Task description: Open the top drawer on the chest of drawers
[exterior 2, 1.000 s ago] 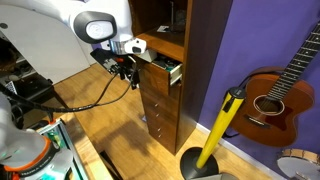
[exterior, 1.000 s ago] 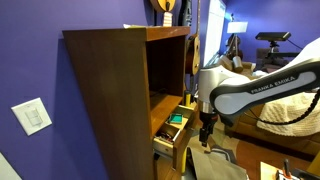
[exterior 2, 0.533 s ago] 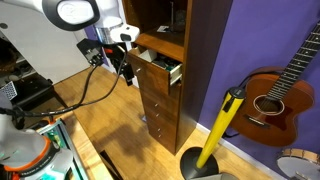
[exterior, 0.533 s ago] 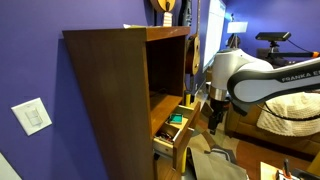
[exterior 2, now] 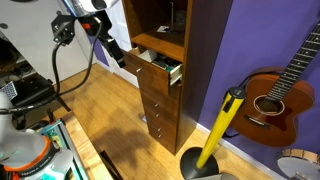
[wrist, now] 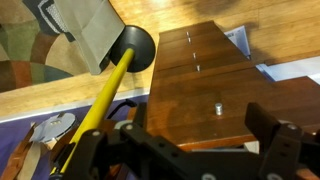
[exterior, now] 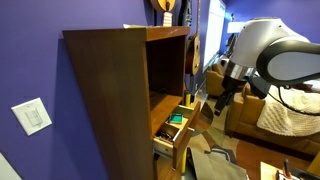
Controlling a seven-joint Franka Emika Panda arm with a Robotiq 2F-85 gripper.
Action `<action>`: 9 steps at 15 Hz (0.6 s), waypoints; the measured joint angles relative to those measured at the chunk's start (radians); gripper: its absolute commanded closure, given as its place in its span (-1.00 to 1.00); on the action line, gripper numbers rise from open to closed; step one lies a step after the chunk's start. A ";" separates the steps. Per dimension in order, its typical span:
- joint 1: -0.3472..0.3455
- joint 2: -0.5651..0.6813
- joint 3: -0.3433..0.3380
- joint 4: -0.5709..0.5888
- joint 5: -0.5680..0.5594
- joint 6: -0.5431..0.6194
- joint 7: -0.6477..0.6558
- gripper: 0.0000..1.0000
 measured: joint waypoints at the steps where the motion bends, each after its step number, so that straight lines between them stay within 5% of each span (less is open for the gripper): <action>1: -0.002 -0.018 0.000 0.011 0.000 -0.001 0.009 -1.00; 9: -0.013 -0.059 0.015 0.118 0.007 -0.031 0.094 -1.00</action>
